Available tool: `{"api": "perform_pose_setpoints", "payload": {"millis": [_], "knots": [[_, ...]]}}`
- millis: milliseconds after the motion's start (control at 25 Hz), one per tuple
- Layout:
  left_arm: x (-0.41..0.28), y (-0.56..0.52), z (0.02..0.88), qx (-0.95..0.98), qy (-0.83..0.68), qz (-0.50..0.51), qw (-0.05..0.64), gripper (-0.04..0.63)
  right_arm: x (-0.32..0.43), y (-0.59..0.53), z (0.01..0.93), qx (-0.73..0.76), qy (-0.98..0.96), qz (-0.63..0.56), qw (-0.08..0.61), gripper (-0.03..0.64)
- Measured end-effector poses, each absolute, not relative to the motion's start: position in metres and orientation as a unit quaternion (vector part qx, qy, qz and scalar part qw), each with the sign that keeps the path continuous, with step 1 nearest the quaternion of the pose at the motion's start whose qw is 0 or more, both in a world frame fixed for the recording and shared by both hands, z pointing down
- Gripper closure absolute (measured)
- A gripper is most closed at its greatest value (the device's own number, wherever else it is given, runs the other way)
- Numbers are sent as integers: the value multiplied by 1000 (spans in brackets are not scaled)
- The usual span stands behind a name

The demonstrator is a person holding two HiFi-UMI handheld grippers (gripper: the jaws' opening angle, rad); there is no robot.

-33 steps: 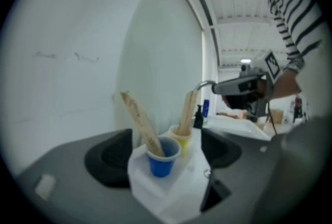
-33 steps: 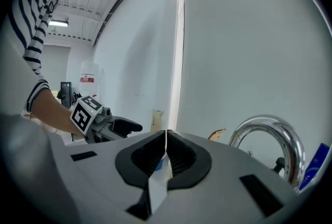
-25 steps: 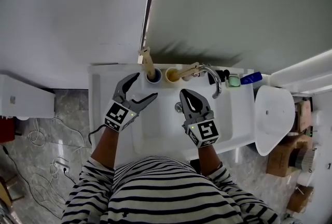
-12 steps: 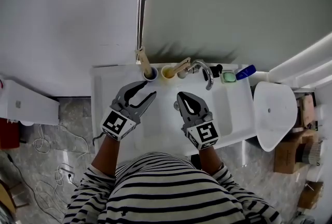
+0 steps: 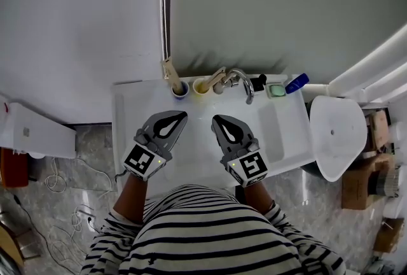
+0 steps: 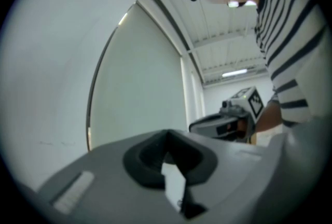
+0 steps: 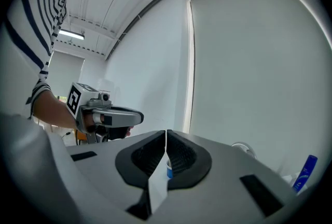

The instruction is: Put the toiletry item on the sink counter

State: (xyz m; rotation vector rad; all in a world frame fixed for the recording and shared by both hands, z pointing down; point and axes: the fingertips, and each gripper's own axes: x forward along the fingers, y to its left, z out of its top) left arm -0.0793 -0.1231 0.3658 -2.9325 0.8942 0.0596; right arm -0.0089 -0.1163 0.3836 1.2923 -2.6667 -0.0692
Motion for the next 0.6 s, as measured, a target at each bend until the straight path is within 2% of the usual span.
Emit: {"api": "perform_pose_setpoints", "payload": {"millis": [600], "knots": [[-67, -83, 367, -965, 262, 11, 24, 589, -22, -90, 356, 410, -909, -40, 58, 607]]}}
